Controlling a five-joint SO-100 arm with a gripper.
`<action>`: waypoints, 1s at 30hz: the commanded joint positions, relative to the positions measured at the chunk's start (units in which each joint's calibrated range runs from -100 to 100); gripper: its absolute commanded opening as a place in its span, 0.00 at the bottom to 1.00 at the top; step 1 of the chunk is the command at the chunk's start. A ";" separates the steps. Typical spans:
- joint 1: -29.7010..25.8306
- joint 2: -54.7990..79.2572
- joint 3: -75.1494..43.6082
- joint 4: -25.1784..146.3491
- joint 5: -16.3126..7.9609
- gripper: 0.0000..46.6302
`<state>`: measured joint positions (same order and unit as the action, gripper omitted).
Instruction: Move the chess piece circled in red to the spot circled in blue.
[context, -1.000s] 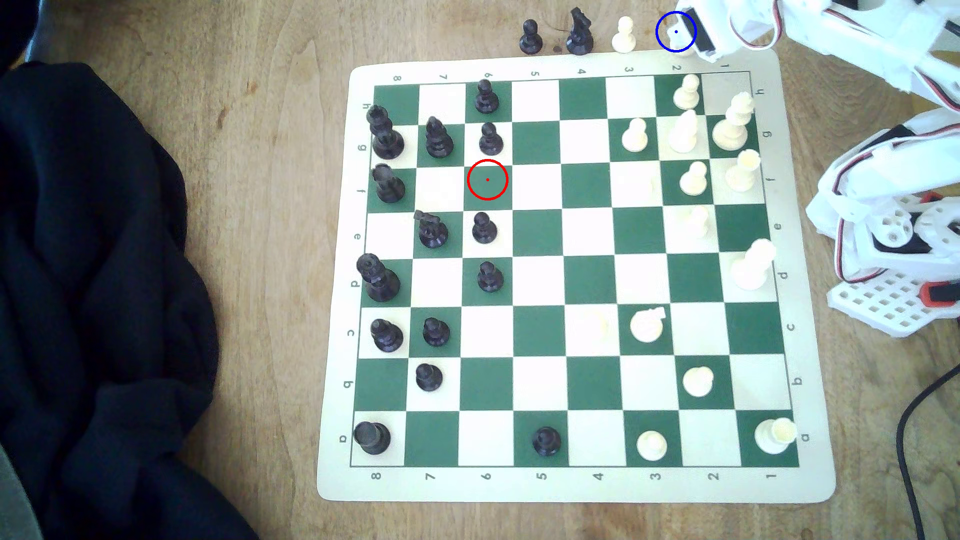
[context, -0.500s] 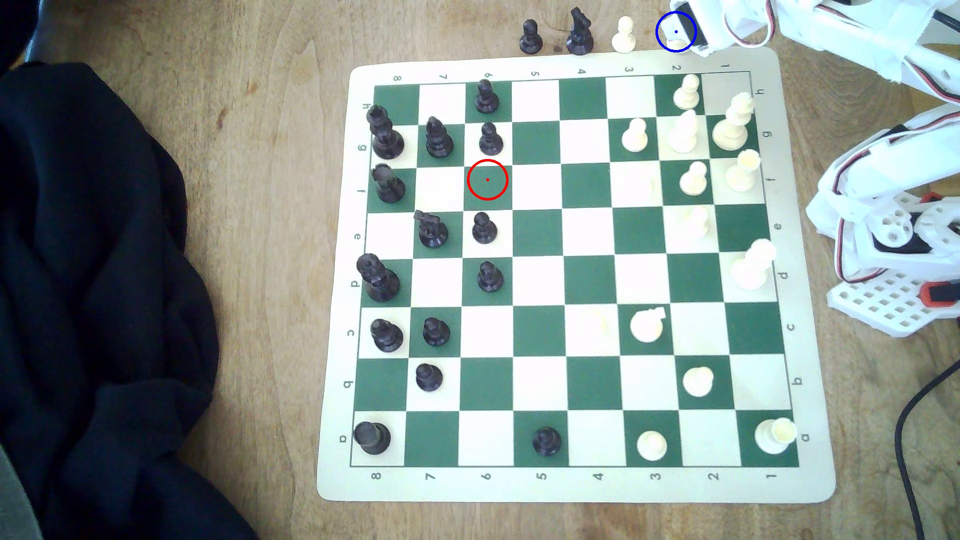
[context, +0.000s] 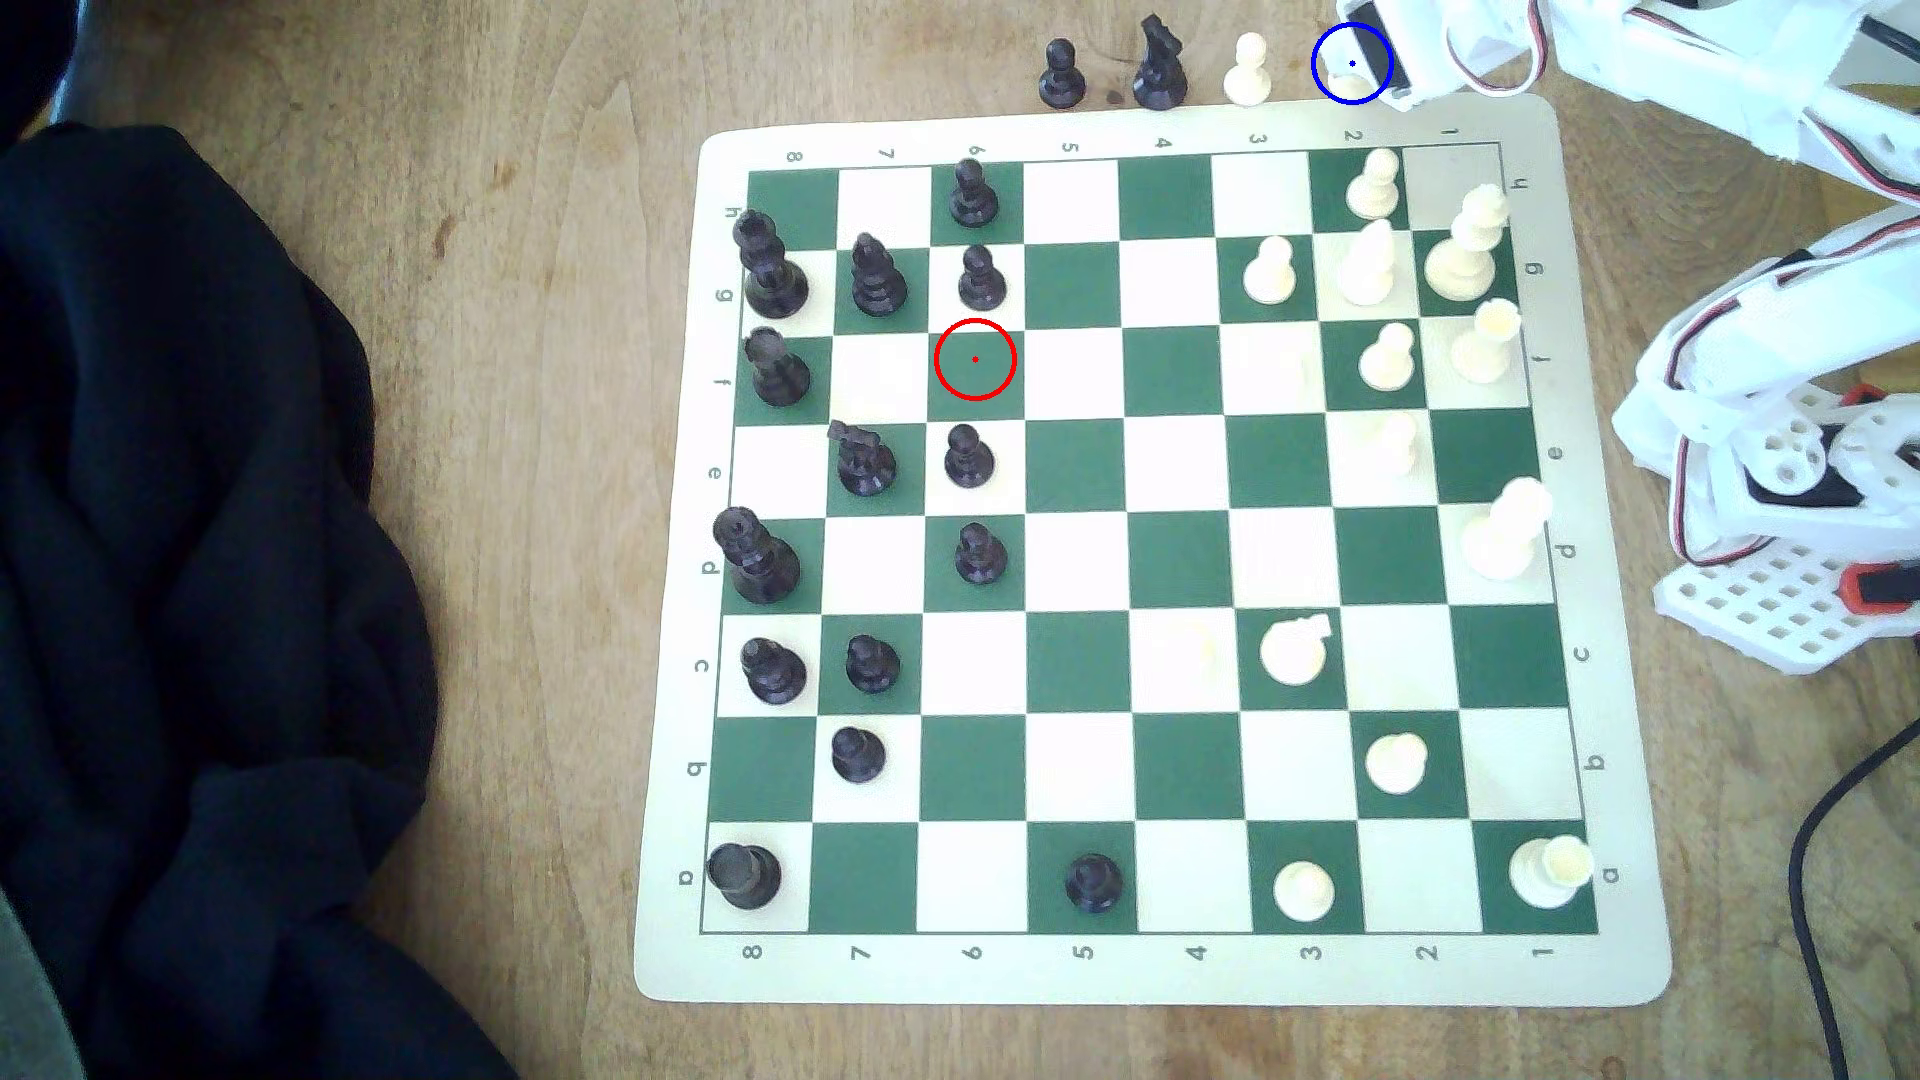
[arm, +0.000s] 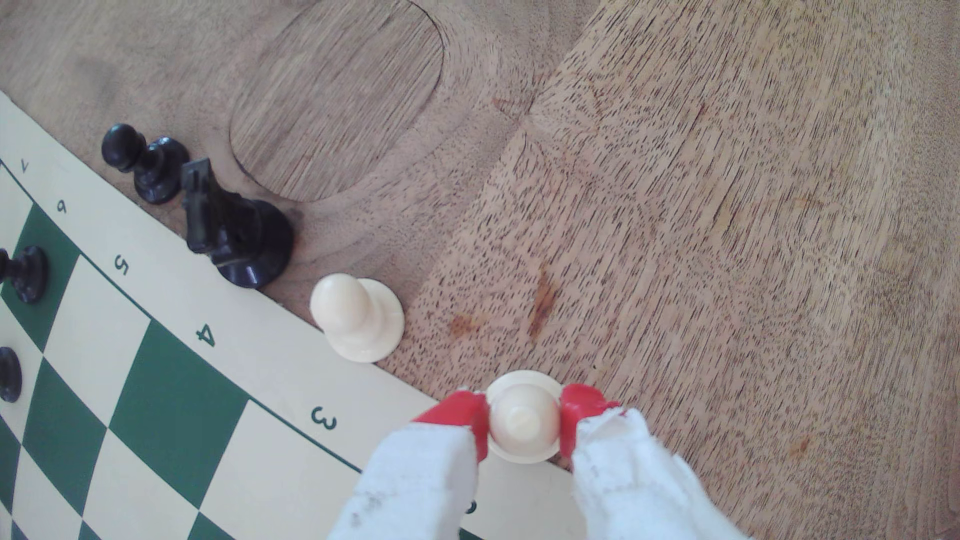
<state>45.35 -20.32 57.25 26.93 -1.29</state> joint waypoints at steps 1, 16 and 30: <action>-0.26 -0.22 -3.40 -1.38 0.05 0.09; 0.68 -5.49 -7.21 7.14 1.03 0.41; -10.66 -33.25 -5.39 32.12 3.13 0.52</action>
<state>38.94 -45.12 53.82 55.78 1.54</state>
